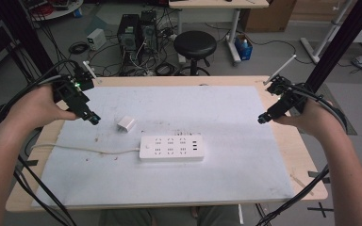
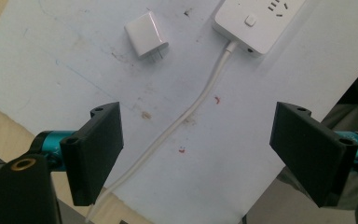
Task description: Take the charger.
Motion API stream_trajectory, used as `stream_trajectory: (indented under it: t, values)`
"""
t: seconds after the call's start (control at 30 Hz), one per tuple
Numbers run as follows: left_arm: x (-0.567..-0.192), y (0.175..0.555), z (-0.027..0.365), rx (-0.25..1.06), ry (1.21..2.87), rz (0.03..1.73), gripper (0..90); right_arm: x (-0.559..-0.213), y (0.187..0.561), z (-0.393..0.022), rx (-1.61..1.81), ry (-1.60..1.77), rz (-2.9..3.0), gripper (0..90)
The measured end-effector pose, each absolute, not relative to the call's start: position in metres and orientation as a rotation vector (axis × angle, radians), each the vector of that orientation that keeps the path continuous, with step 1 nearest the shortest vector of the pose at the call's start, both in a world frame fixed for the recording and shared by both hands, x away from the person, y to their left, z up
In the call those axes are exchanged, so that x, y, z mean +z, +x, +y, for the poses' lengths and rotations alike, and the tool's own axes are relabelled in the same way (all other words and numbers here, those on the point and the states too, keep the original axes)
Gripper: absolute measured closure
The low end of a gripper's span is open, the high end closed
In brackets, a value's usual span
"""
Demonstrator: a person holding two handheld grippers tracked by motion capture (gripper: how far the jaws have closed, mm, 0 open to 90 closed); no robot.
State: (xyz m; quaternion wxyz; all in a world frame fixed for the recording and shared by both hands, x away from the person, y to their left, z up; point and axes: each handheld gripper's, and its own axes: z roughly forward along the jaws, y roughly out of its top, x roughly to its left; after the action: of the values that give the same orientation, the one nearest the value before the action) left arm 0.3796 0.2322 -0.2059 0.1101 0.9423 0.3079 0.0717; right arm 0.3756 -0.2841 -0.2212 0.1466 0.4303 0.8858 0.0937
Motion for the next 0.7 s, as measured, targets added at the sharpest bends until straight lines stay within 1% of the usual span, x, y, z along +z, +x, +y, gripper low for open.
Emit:
stream_trajectory:
  t: [0.43,0.7]
  values:
    - [-0.213,0.388,0.223,0.207,2.768,0.917,17.2,-0.226,0.378,-0.293,0.28,1.242,2.552,11.5]
    - [-0.23,0.401,0.216,0.186,2.744,0.961,17.2,-0.234,0.381,-0.293,0.287,1.244,2.562,11.5]
